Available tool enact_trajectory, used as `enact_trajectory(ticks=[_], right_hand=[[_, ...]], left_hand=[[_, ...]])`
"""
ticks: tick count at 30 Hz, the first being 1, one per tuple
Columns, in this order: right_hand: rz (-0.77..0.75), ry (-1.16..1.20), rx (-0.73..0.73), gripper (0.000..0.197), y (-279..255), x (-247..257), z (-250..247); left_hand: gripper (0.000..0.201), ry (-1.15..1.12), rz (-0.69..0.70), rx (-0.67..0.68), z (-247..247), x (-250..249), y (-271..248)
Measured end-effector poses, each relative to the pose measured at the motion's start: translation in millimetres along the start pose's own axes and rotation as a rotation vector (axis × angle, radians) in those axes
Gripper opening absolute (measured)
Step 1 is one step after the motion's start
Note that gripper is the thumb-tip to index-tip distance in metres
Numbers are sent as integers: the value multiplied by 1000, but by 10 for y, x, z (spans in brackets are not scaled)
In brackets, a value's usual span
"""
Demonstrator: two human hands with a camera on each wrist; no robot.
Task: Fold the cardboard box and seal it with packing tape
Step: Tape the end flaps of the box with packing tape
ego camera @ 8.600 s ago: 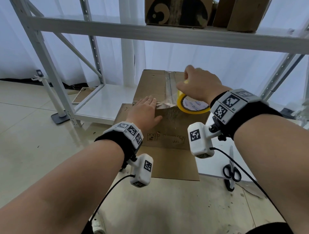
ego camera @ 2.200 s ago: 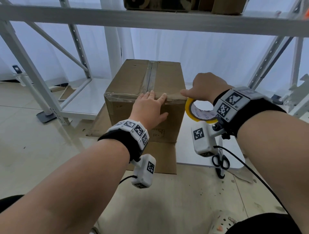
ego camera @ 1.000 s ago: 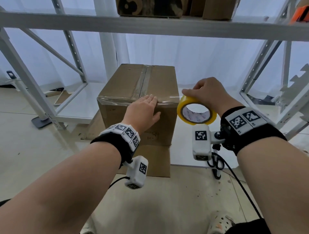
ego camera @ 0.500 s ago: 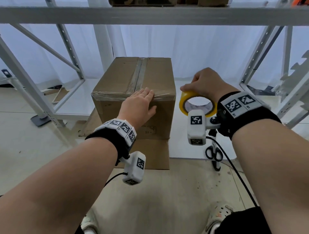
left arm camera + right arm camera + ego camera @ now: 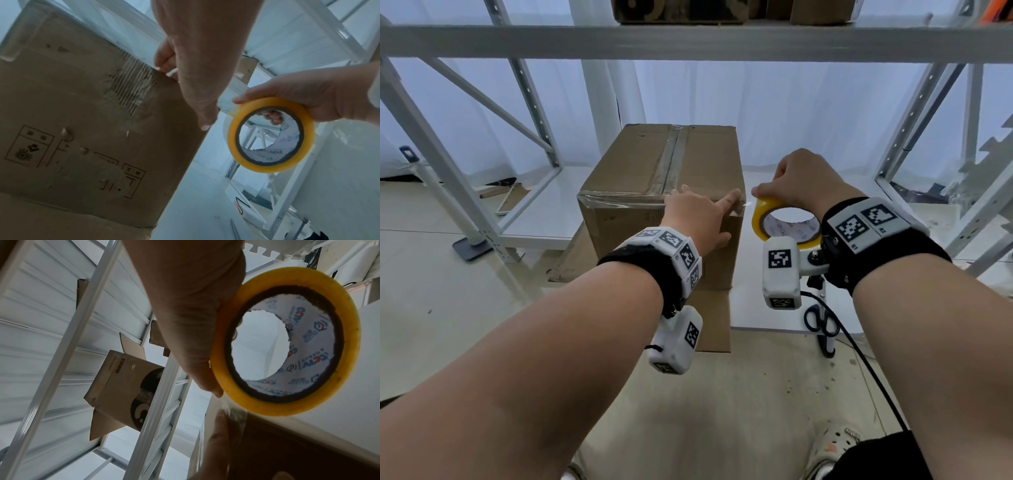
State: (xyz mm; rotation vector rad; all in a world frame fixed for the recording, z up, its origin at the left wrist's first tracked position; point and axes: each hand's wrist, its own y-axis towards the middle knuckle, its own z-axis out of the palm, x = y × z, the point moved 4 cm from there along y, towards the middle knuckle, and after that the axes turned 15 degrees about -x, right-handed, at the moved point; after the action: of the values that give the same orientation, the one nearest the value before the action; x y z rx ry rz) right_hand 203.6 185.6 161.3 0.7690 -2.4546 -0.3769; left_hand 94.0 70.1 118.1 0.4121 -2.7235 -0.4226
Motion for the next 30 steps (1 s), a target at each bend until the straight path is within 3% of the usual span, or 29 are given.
enact_trajectory(ticks=[4, 9, 13, 18, 27, 30], right_hand=[[2, -9, -4, 34, -26, -8, 15], [30, 12, 10, 36, -33, -37, 41], [61, 92, 33, 48, -21, 23, 131], [24, 83, 67, 44, 3, 219, 170], [-38, 63, 13, 45, 31, 295, 73], [20, 73, 49, 49, -18, 171, 139]], left_hand=[[63, 22, -8, 12, 23, -1, 21], [61, -185, -57, -121, 163, 264, -103], [62, -231, -41, -189, 248, 464, -193], [58, -270, -57, -247, 246, 579, -195], [65, -227, -21, -197, 247, 492, -178], [66, -180, -8, -193, 252, 476, -181]])
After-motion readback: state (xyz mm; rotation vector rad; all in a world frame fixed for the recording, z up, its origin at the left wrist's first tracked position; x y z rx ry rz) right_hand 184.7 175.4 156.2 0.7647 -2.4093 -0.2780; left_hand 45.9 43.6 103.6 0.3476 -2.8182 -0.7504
